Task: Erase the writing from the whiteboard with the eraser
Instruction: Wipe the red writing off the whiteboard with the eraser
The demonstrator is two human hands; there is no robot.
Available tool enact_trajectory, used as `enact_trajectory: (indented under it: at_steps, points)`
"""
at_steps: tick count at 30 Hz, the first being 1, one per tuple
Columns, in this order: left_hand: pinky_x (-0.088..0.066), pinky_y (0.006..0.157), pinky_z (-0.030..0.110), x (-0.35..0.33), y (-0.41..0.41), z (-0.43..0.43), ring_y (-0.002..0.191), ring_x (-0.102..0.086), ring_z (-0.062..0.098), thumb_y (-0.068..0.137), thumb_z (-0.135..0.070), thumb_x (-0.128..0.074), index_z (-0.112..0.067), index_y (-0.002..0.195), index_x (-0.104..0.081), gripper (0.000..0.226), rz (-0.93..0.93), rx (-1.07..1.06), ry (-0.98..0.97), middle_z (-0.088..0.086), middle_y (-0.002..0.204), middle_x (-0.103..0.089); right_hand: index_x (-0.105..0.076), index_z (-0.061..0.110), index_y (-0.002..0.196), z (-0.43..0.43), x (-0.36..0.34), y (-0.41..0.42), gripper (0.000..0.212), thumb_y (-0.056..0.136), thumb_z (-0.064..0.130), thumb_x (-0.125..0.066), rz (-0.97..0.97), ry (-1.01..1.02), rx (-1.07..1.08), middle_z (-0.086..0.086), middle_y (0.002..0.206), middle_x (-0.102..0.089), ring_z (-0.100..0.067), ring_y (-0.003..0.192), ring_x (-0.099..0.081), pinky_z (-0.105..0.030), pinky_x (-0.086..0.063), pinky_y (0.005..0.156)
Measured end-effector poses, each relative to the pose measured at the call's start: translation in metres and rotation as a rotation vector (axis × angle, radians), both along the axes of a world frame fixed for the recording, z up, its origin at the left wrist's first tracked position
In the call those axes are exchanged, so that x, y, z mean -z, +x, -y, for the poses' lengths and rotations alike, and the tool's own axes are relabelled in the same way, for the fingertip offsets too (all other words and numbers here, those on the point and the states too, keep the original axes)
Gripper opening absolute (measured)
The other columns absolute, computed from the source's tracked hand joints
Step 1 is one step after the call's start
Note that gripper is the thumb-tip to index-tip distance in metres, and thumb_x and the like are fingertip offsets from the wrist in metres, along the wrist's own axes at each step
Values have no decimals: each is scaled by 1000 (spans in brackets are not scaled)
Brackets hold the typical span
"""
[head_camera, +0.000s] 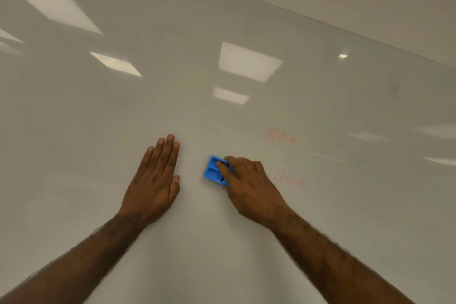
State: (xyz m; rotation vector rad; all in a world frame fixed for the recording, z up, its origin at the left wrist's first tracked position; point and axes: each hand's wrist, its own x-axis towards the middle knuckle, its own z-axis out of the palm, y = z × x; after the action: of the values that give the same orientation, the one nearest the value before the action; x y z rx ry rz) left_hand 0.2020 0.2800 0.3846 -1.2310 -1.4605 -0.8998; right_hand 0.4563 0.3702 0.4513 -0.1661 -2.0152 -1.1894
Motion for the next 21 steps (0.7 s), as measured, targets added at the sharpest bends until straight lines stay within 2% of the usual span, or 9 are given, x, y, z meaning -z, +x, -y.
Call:
enact_trajectory:
  at_steps: [1, 4, 8, 10, 13, 15, 19, 21]
  points:
    - [-2, 133, 40, -1, 0, 0, 164, -3, 26, 101, -29, -31, -5, 166, -7, 74, -1, 1, 1, 11, 177, -1, -50, 5, 142, -3, -10, 4, 52, 93, 17, -63, -25, 11, 2, -21, 142, -49, -39, 119, -50, -48, -41, 91]
    - [-2, 133, 40, -1, 0, 0, 164, -3, 26, 101, -29, -31, -5, 167, -7, 74, -9, -5, 4, 11, 177, -1, -55, 10, 139, -6, -62, 20, 58, 83, 15, -71, -288, -31, 72, -18, 137, -54, -37, 114, -51, -46, -39, 87]
    - [-2, 133, 40, -2, 2, 1, 164, -3, 27, 101, -29, -30, -4, 166, -8, 73, -6, -16, 5, 11, 177, -1, -51, 11, 140, -5, -100, 34, 57, 88, 23, -69, -502, -127, 121, -14, 137, -51, -37, 112, -50, -49, -40, 87]
    - [-1, 134, 40, -1, 1, 1, 164, -4, 27, 101, -30, -29, -3, 166, -9, 73, -5, -14, 6, 12, 177, -2, -53, 10, 139, 3, -80, 16, 58, 85, 21, -69, -486, -110, 102, -16, 136, -53, -39, 110, -51, -48, -39, 86]
    - [-2, 134, 41, -1, 2, 1, 164, -6, 29, 101, -29, -29, -2, 166, -11, 73, -5, -5, 13, 13, 176, -4, -50, 11, 141, 12, -37, -9, 61, 82, 16, -68, -254, -54, 80, -13, 138, -50, -35, 110, -50, -45, -37, 83]
    - [-3, 134, 42, 0, 1, 1, 164, -6, 29, 101, -30, -29, -2, 166, -10, 73, -8, -4, 8, 13, 176, -4, -51, 14, 141, 9, -36, -1, 62, 82, 16, -69, -212, -59, 93, -10, 139, -50, -33, 111, -49, -44, -35, 83]
    - [-4, 133, 42, -1, 2, -2, 164, -6, 29, 102, -31, -27, -4, 166, -9, 72, -5, 1, 13, 12, 177, -3, -56, 13, 139, -8, -89, 54, 57, 85, 20, -72, -493, -133, 163, -15, 135, -55, -40, 109, -53, -48, -40, 86]
    - [-4, 134, 42, -1, 2, -1, 164, -6, 29, 102, -30, -27, -3, 166, -9, 72, 0, -2, 14, 12, 177, -3, -52, 13, 141, -13, -106, 68, 55, 89, 23, -70, -552, -184, 186, -14, 136, -52, -38, 111, -51, -50, -41, 87]
